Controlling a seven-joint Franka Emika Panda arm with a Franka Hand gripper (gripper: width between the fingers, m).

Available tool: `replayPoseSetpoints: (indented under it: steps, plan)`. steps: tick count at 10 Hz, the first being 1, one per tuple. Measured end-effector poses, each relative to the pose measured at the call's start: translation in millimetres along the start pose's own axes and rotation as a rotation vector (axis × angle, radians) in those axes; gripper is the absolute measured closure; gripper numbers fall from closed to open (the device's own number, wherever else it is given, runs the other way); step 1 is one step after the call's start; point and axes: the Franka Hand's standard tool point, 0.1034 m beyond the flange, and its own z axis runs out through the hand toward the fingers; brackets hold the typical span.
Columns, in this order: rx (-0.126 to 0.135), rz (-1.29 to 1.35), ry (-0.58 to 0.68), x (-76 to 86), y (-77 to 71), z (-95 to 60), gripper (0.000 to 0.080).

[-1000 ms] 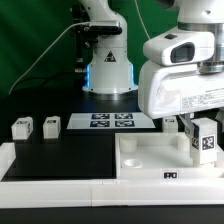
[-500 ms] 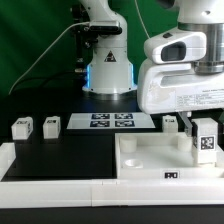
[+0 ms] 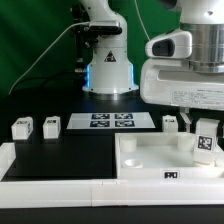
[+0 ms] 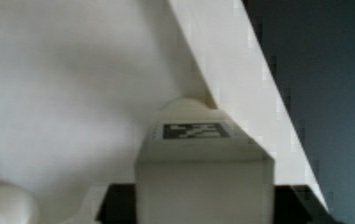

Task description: Assemble one leg

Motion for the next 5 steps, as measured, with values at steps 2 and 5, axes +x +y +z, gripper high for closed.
replayPoseSetpoints:
  steps: [2,5]
  plan:
    - [0.004,0.159,-0.003,0.1,-0.1,-0.1,0.0506]
    - [0.007,0.455,-0.008,0.3,-0.3,-0.3,0.0506]
